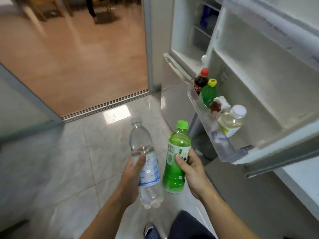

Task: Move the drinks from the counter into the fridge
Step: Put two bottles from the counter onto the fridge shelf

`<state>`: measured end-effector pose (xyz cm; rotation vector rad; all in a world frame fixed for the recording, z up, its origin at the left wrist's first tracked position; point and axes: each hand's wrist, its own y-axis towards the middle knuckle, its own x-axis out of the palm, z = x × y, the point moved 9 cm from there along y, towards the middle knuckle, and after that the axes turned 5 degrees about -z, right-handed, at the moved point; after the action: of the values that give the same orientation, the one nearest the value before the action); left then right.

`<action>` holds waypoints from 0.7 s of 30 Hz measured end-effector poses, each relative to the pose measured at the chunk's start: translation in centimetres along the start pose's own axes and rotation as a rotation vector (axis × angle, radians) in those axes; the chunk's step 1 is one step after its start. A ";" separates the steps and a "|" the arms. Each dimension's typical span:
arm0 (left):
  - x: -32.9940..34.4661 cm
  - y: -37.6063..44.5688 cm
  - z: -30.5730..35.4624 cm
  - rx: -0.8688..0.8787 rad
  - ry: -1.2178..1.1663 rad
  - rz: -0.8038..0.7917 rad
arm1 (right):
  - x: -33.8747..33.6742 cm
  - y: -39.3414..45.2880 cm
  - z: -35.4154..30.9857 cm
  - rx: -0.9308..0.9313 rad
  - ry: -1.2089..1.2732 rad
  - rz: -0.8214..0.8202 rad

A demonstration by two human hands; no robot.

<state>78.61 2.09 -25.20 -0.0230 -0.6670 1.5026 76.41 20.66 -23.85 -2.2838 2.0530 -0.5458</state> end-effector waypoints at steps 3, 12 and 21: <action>-2.9 1.8 2.0 0.006 0.005 0.089 | 2.4 3.8 0.0 0.028 -0.013 -0.037; -9.8 11.4 11.9 0.097 0.127 0.222 | 9.4 19.2 -1.1 0.114 0.013 -0.128; -11.6 22.5 19.2 0.075 0.082 0.246 | 12.3 32.7 -4.9 0.154 -0.014 -0.161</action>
<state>51.10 -13.65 -23.18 -0.1118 -0.5562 1.7526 44.63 5.48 -24.40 -2.3669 1.7629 -0.6672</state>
